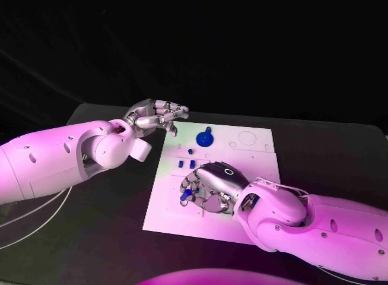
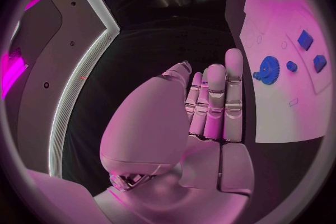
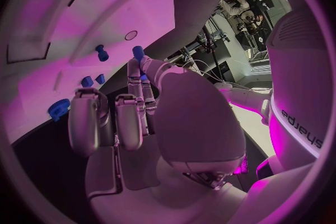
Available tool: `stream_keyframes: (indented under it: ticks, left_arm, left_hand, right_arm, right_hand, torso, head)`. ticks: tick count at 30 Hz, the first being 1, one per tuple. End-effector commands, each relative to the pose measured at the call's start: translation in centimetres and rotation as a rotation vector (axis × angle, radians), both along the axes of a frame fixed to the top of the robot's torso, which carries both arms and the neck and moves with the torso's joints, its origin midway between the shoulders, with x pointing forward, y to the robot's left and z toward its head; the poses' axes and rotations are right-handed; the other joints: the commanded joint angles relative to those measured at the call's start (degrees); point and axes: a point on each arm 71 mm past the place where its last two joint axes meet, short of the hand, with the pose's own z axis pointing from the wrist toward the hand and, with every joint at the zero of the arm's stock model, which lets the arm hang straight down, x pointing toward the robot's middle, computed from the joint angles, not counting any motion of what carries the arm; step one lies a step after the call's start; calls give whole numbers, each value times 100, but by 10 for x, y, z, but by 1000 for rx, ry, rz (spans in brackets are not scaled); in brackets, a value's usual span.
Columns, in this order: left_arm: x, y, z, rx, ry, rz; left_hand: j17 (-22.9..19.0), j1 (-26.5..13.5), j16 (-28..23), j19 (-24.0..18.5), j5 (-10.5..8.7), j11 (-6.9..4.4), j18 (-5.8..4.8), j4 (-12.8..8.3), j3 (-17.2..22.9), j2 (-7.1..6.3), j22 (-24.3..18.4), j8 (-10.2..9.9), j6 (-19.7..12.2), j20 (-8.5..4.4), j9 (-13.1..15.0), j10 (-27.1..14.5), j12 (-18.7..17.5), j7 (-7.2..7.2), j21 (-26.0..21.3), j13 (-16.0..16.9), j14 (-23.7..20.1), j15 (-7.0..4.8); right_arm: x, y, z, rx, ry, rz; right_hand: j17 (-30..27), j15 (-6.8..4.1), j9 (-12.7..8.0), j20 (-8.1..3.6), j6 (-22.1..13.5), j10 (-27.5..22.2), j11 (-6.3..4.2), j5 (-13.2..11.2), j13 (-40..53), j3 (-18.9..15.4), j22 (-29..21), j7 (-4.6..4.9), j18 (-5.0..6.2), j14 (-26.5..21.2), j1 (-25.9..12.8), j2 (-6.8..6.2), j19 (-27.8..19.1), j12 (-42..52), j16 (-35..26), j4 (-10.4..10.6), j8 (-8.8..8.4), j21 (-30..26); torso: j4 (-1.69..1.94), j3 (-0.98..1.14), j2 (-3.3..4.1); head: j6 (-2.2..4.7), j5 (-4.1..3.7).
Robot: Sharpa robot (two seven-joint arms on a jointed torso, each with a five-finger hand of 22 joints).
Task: Assemble the parts on the task board
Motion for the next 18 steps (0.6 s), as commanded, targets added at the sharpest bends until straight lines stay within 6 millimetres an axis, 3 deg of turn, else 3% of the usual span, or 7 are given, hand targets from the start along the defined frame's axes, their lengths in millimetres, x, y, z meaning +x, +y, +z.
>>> stream_keyframes:
  ticks: [1, 18]
  left_arm:
    - [-1, -2, 1, -10, -8, -16]
    - [-1, -2, 1, -8, -4, -19]
  left_hand:
    - [-7, 18, -22, -25, -11, -11, 35, -4, 33, -58, -6, 36, -40, -7, -5, -47, 23, -13, -35, -1, -38, -6]
    - [-7, 18, -22, -25, -11, -11, 35, -4, 33, -58, -6, 36, -40, -7, -5, -47, 23, -13, -35, -1, -38, -6]
  right_arm:
    - [-1, 4, -5, -22, 8, 29]
    - [2, 7, -18, -125, -4, 26]
  right_hand:
    - [49, -9, 278, -41, 15, -22, 5, 24, 3, -3, 1035, 34, -55, 306, -42, -1, 248, -19, 19, -23, 223, -23]
    - [57, -3, 284, -38, 4, -24, 12, 32, 7, 4, 1034, 44, -54, 308, -61, -20, 246, -31, 24, -43, 222, -31]
  torso:
    - [-11, 4, -4]
    - [-5, 12, 0]
  head:
    - [-15, 17]
    - [-47, 25]
